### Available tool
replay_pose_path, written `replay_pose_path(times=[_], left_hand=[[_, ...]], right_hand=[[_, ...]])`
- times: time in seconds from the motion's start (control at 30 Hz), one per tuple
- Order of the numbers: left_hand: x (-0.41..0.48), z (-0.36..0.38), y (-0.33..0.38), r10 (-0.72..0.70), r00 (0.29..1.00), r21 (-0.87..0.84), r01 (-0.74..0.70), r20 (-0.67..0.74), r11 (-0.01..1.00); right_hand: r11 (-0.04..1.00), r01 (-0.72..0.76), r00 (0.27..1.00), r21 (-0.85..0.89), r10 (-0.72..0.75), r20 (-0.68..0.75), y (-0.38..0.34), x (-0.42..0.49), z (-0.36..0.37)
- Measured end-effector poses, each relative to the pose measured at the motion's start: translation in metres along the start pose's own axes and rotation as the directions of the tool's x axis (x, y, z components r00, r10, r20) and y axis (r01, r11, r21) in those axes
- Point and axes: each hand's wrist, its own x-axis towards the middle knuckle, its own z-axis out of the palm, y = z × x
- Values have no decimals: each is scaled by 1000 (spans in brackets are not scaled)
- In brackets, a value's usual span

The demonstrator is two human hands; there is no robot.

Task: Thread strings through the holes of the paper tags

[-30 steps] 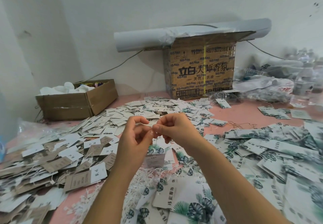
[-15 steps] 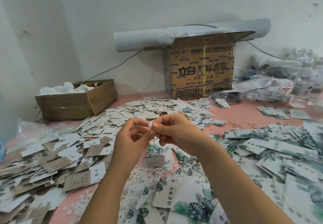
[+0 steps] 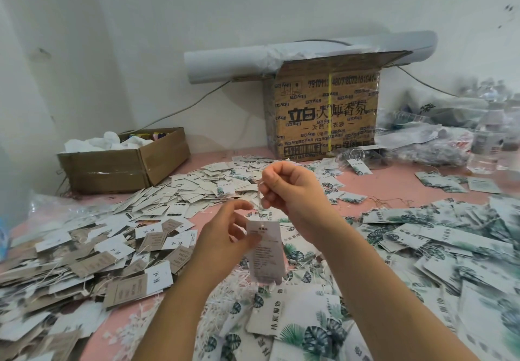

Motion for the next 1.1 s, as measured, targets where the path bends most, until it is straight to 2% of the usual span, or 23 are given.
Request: replay_pose_path(times=[0.1, 0.2, 0.27, 0.33, 0.43, 0.57, 0.7, 0.87, 1.1], left_hand=[[0, -2, 1, 1, 998, -73, -6, -58, 997], [0, -5, 5, 1, 995, -249, -25, -97, 968], [0, -5, 7, -10, 992, -329, -33, -127, 944], [0, -5, 7, -18, 990, -362, -36, -143, 932], [0, -6, 8, -24, 988, -369, -35, -154, 929], [0, -7, 9, -43, 985, -419, -32, -169, 908], [1, -7, 11, -31, 984, -408, -44, -174, 912], [1, -8, 9, -53, 978, -412, -35, -201, 911], [0, -7, 11, -109, 980, -470, 19, -164, 883]], right_hand=[[995, 24, 997, -96, -31, -75, 0, 0, -3], [944, 28, 991, -329, -69, -115, 0, 1, -9], [886, -9, 996, -464, -31, -79, 2, 1, -12], [840, -74, 997, -537, 71, -25, 2, 1, -14], [853, -144, 978, -501, 200, 59, 2, -1, -13], [906, -175, 958, -384, 247, 145, -3, -2, -17], [868, -137, 947, -478, 256, 193, -5, -4, -17], [873, -133, 956, -469, 238, 172, -2, -4, -15], [874, -157, 961, -461, 243, 133, 0, -3, -16]])
